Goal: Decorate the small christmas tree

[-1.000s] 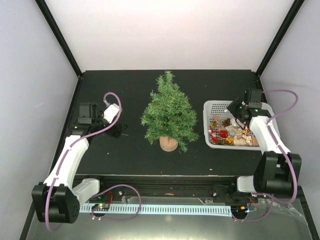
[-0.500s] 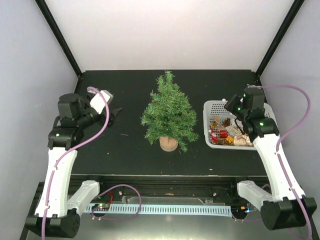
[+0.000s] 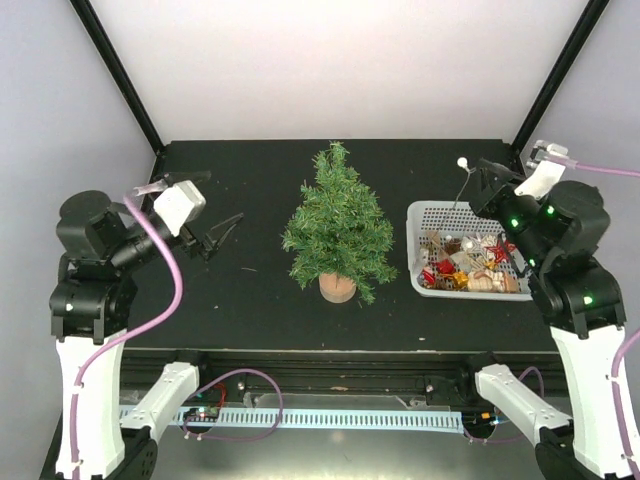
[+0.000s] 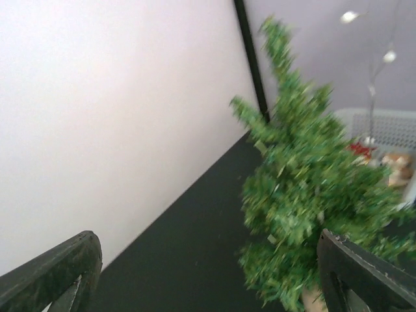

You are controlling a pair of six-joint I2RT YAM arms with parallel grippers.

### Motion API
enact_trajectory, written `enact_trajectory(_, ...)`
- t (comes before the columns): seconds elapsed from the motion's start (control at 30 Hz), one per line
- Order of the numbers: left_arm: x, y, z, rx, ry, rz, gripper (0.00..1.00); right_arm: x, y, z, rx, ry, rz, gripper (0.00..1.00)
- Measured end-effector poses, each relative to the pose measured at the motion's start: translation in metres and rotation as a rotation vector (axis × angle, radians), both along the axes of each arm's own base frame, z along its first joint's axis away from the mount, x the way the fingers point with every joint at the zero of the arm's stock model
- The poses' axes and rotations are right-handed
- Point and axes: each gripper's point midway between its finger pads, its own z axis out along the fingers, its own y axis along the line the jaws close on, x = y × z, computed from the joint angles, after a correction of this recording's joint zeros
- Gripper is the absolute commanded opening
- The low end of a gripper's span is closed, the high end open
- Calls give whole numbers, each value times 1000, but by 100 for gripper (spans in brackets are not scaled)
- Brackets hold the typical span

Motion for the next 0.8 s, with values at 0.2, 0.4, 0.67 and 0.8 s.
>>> enact_trajectory(0.2,-33,-19,36,-51,-57,-139,92,-28,10,46,-18,-109,105,1)
enact_trajectory(0.4,-53,-39,44,-88,-34,-273,93,-60,19,95,-19,-224,202,1)
enact_trajectory(0.67,-60,-61,36,-115,53,-402,93,-90,34,124,14,-300,331,1)
enact_trajectory(0.8,-60,-69,32,-119,89,-442,93,-101,42,132,33,-319,394,1)
